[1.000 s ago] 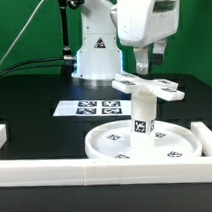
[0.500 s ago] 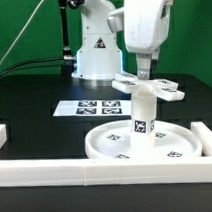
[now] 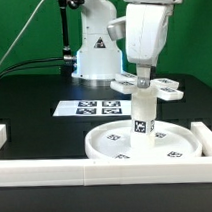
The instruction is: Assemble round table
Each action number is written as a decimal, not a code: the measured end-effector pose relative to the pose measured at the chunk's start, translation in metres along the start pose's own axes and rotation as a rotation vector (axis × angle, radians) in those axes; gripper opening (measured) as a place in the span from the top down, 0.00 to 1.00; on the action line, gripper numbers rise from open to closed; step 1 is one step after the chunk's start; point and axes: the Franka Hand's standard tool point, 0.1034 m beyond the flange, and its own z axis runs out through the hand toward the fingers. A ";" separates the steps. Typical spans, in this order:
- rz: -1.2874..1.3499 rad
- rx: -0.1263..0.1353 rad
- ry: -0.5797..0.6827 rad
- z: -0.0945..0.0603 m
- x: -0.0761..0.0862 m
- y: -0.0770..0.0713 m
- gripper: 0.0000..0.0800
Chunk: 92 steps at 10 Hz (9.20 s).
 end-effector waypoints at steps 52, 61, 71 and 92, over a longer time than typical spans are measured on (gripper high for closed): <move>2.920 0.296 0.086 -0.007 0.001 -0.007 0.19; 2.178 0.215 0.075 -0.009 0.009 -0.004 0.19; 1.339 0.105 0.100 -0.010 0.014 -0.006 0.19; -0.098 -0.015 0.021 0.004 -0.003 0.002 0.19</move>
Offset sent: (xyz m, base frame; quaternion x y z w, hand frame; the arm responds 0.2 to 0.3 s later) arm -0.0009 0.0008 -0.0042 0.0109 -0.0040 -0.0161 0.9998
